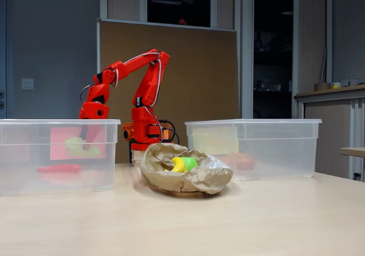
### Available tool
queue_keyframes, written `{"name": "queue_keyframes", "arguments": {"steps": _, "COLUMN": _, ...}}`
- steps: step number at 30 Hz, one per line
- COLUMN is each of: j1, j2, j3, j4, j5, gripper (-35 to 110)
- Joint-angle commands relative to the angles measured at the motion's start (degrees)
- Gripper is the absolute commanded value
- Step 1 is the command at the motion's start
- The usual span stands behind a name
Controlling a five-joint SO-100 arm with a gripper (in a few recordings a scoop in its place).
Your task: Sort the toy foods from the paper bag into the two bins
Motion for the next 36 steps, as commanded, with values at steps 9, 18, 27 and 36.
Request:
{"name": "queue_keyframes", "arguments": {"steps": 9, "j1": -0.18, "j2": 10.99, "j3": -1.76, "j4": 2.11, "j5": -7.47, "gripper": 36}}
{"name": "queue_keyframes", "arguments": {"steps": 18, "j1": -10.99, "j2": 24.61, "j3": -10.28, "j4": 1.41, "j5": -25.4, "gripper": 29}}
{"name": "queue_keyframes", "arguments": {"steps": 27, "j1": -32.43, "j2": 18.9, "j3": -16.79, "j4": 3.08, "j5": -27.6, "gripper": 26}}
{"name": "queue_keyframes", "arguments": {"steps": 36, "j1": -49.57, "j2": 1.76, "j3": -25.66, "j4": 3.08, "j5": -20.57, "gripper": 28}}
